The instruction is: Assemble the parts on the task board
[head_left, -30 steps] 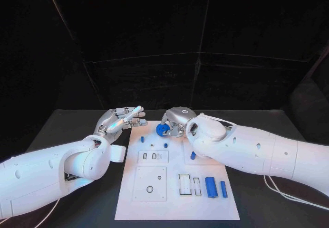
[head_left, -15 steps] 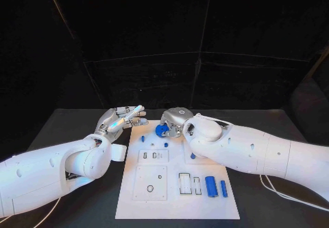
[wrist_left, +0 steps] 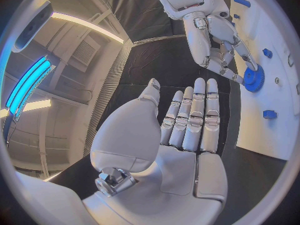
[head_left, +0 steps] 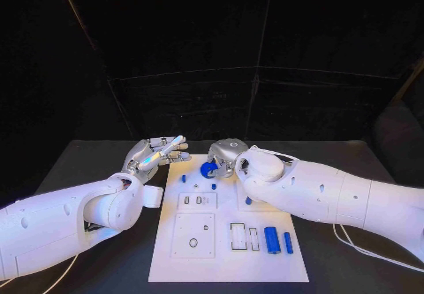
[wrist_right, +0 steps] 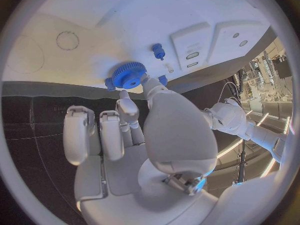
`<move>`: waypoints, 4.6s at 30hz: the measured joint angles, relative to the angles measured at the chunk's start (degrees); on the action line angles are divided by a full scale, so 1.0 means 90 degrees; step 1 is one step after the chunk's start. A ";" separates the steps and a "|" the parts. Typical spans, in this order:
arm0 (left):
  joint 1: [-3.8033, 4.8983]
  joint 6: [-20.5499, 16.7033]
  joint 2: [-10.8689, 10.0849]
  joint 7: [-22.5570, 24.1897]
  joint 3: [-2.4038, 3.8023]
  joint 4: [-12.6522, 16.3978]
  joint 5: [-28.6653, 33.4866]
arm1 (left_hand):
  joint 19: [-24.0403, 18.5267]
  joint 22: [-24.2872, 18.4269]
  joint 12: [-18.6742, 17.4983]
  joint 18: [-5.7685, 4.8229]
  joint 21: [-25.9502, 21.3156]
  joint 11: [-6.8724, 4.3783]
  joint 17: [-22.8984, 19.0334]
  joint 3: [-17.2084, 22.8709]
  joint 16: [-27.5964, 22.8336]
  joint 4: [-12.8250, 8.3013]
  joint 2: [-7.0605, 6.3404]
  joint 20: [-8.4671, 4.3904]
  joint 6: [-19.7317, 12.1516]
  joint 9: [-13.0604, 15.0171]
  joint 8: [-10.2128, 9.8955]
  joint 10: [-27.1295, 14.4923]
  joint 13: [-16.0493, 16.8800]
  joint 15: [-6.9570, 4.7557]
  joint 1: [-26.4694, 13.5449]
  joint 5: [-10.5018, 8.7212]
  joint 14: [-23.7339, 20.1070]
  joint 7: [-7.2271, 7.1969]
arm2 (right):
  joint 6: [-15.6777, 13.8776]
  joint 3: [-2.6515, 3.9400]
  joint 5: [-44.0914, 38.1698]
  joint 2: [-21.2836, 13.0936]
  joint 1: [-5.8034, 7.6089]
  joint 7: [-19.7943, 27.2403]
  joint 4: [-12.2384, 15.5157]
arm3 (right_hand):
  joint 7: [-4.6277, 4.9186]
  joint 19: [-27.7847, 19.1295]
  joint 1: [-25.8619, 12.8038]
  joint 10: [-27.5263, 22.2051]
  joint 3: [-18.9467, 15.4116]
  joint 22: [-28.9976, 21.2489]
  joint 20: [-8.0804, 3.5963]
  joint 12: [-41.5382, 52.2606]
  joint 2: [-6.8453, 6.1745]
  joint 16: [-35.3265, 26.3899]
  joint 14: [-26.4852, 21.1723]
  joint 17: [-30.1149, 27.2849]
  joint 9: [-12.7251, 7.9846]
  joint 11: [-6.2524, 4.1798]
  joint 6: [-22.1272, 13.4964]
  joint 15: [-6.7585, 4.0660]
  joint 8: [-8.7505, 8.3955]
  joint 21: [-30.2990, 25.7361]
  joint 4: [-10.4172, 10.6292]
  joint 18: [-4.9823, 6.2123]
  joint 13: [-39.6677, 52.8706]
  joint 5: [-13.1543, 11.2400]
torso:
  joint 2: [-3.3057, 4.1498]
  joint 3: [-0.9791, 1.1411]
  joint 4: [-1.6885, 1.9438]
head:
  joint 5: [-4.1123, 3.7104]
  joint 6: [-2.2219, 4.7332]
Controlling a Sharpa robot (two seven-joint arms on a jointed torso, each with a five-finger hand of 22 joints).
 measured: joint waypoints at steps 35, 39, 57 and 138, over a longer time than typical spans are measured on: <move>0.0001 -0.0007 -0.0045 -0.0013 0.0000 0.0029 0.0000 | 0.0000 -0.0009 0.0000 0.0000 -0.0026 0.0000 -0.0002 -0.0018 -0.0031 -0.0018 0.0049 0.0000 0.0000 0.0000 -0.0024 0.0000 -0.0004 0.0000 0.0003 0.0000 0.0000 0.0000 | 0.0290 -0.0003 0.0434 -0.0372 0.0001 -0.0073 0.0158 | 0.0050 0.0061 -0.1018 0.0118 -0.1467 0.0000 0.0076 0.0407 0.0518 0.0023 -0.0010 -0.0002 0.0013 0.0111 -0.0108 0.0055 -0.0013 0.0001 0.0651 0.0005 0.0459 0.0879 | -0.0005 0.0002 0.0001 | -0.0013 0.0009; 0.0001 -0.0008 -0.0059 -0.0013 0.0000 0.0031 0.0000 | 0.0023 -0.0016 -0.0027 0.0001 -0.0026 0.0000 0.0004 -0.0018 -0.0031 -0.0018 0.0049 0.0023 0.0000 0.0000 -0.0023 0.0000 -0.0004 0.0000 0.0003 0.0000 0.0000 0.0000 | -0.0128 -0.0004 0.0549 -0.0725 -0.0003 -0.0015 0.0418 | 0.0050 0.0061 -0.0758 0.0128 -0.1557 0.0000 0.0075 0.0450 0.0510 0.0023 -0.0010 -0.0002 0.0018 0.0101 -0.0108 0.0055 -0.0013 0.0022 0.0592 0.0005 0.0496 0.0939 | -0.0012 0.0001 0.0000 | -0.0013 0.0024; 0.0002 -0.0001 -0.0040 -0.0015 0.0000 -0.0034 0.0000 | 0.0051 -0.0031 -0.0027 0.0000 -0.0075 -0.0012 0.0040 -0.0001 -0.0080 -0.0105 0.0082 -0.0006 0.0058 0.0000 -0.0023 0.0058 -0.0003 0.0000 0.0036 0.0000 0.0000 -0.0010 | -0.0486 -0.0007 0.3752 -0.2934 0.0012 0.2357 0.0806 | -0.0051 -0.0112 0.1226 0.0182 -0.1319 0.0000 0.0040 0.0500 0.0470 -0.0015 -0.0010 -0.0003 0.0039 0.0020 0.0202 0.0055 0.0042 -0.0050 -0.0631 0.0005 0.0577 0.0851 | -0.0050 0.0028 -0.0077 | -0.0092 0.0128; -0.0014 0.0038 0.0045 -0.0039 -0.0004 -0.0279 -0.0002 | 0.0096 -0.0039 -0.0027 0.0000 -0.0099 -0.0034 0.0047 -0.0001 -0.0105 -0.0140 0.0082 -0.0004 0.0057 0.0000 -0.0023 0.0080 -0.0001 0.0000 0.0036 0.0000 0.0000 -0.0010 | 0.0080 -0.0007 0.3862 -0.2437 -0.0303 0.2817 -0.0356 | -0.0163 -0.0071 0.1149 0.0240 -0.0708 0.0000 -0.0036 0.0596 0.0926 -0.0037 0.0007 -0.0002 0.0040 -0.0082 0.0591 -0.0025 0.0194 -0.0049 -0.0931 0.0006 0.0705 0.0254 | -0.0050 0.0071 -0.0098 | -0.0101 -0.0056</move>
